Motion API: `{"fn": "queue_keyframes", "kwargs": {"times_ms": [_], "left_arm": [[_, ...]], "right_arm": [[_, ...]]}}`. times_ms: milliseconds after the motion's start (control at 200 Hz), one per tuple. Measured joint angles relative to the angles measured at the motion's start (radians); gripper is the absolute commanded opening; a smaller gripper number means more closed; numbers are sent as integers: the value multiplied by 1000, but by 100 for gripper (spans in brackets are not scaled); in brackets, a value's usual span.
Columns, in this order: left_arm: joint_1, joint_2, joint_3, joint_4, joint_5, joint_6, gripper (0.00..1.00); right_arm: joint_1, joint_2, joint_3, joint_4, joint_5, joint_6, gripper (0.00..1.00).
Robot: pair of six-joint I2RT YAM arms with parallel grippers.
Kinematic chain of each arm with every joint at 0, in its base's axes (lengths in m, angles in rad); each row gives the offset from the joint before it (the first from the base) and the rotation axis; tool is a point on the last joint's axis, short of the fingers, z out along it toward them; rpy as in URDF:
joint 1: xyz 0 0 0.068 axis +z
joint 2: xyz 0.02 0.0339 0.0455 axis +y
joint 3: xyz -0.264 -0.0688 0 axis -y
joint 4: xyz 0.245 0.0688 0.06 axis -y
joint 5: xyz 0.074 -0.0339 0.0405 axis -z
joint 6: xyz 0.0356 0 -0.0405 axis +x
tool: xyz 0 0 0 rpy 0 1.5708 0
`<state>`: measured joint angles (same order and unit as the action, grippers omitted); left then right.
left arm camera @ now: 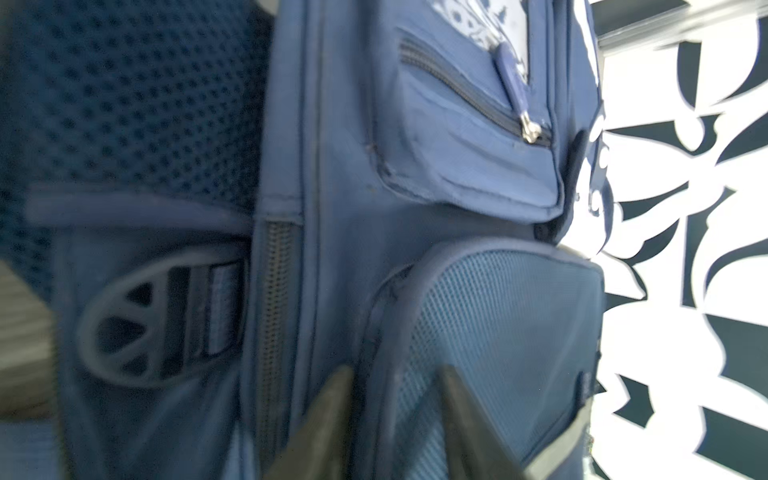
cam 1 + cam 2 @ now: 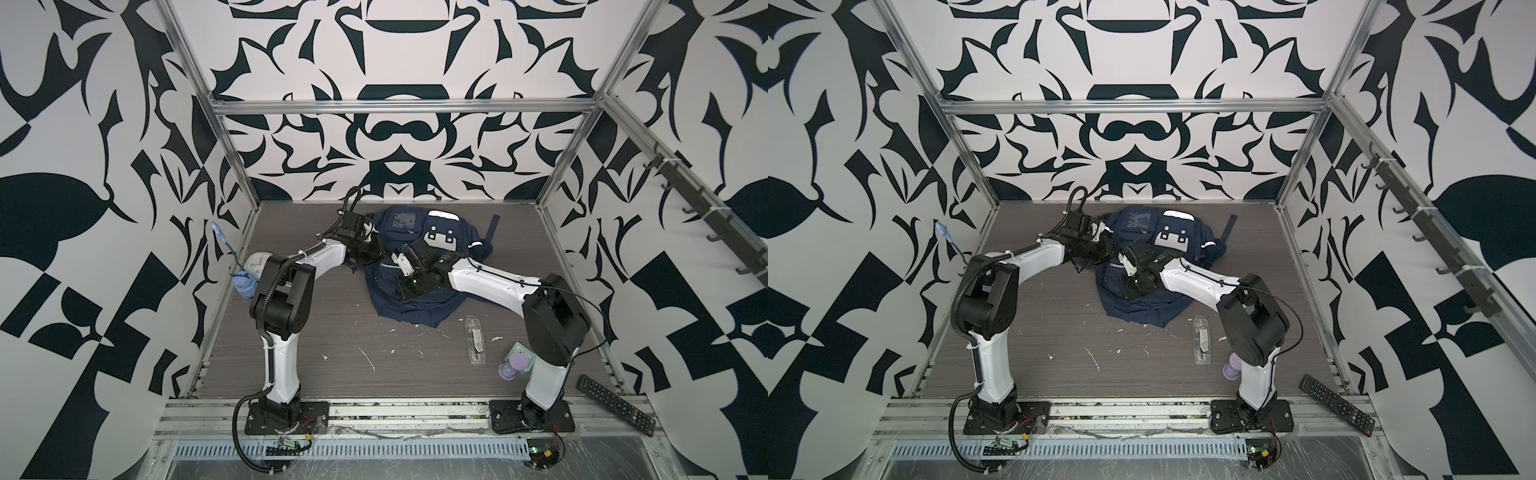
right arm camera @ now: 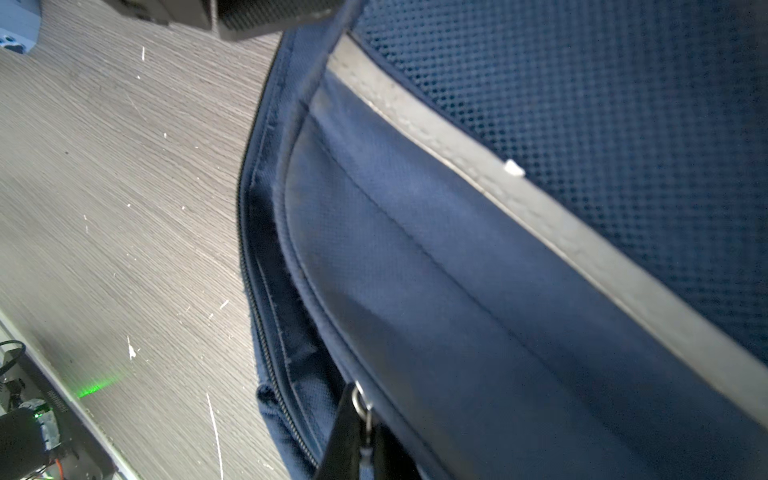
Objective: Pack the student bag
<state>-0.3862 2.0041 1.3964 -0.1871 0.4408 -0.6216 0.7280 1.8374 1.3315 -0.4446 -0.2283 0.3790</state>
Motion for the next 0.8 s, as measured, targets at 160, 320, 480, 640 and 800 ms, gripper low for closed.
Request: {"fn": "queue_keyframes", "kwargs": {"times_ms": [160,320,480,640,800], "left_arm": [[16,-7,-28,33,13,-7,0],[62,-74,-186,171,59,-89,0],[153,-169,-381,298,87,-203,0],[179,-262,-504,381,42,-299,0],[153,-275,-526,424,-1,-371,0]], "right_arm": [[0,-3,0,0,0,0,0],[0,-4,0,-5,-5,-4,0],[12,-4,8,-8,-22,-9,0],[13,-3,36,-20,-35,-11,0],[25,29,92,-59,-38,-11,0]]}}
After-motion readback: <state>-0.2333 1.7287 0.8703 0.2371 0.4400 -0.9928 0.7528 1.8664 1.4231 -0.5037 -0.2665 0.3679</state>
